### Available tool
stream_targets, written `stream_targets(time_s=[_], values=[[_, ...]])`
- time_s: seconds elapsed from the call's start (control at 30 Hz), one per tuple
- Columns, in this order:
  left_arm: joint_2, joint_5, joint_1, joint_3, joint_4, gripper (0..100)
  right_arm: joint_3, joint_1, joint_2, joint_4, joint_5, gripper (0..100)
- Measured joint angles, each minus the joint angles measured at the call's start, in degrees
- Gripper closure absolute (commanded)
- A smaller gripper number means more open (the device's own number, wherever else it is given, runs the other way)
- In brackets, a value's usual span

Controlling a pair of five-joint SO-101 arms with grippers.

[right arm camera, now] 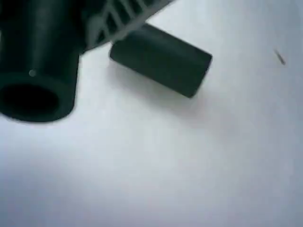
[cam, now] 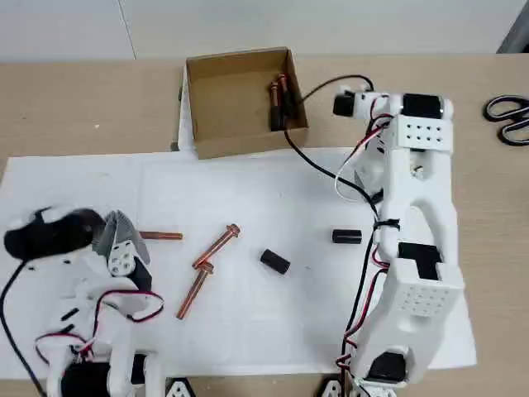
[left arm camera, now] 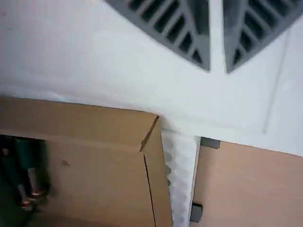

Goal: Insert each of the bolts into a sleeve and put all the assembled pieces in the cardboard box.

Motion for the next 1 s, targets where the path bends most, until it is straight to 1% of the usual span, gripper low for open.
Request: stream_targets(time_s=[0.13,0.37,0.53,0.63,0.73,0.83,1.0], values=[[10.90,0.00,0.00,-5.89,-2.37,99,2.99,2.11,0.00,0.09,-0.18,99.5],[32.62,0.00,0.00,-19.78,-1.76,99,7.65,5.36,-2.73,0.09,-0.18,99.5],[46.33,0.00,0.00,-30.77,5.01,99,14.59,7.12,-12.75,0.09,-0.18,99.5],[54.42,0.00,0.26,-37.10,11.16,99,19.87,7.21,-19.34,0.09,-0.18,99.5],[62.07,-0.53,2.37,-42.99,18.20,99,24.79,7.21,-25.41,0.09,-0.18,99.5],[69.36,-5.71,5.36,-48.62,25.49,99,28.84,7.21,-30.68,0.09,-0.18,99.5],[78.33,-22.07,10.46,-54.15,32.26,99,35.78,7.21,-38.15,-1.23,-0.18,99.5]])
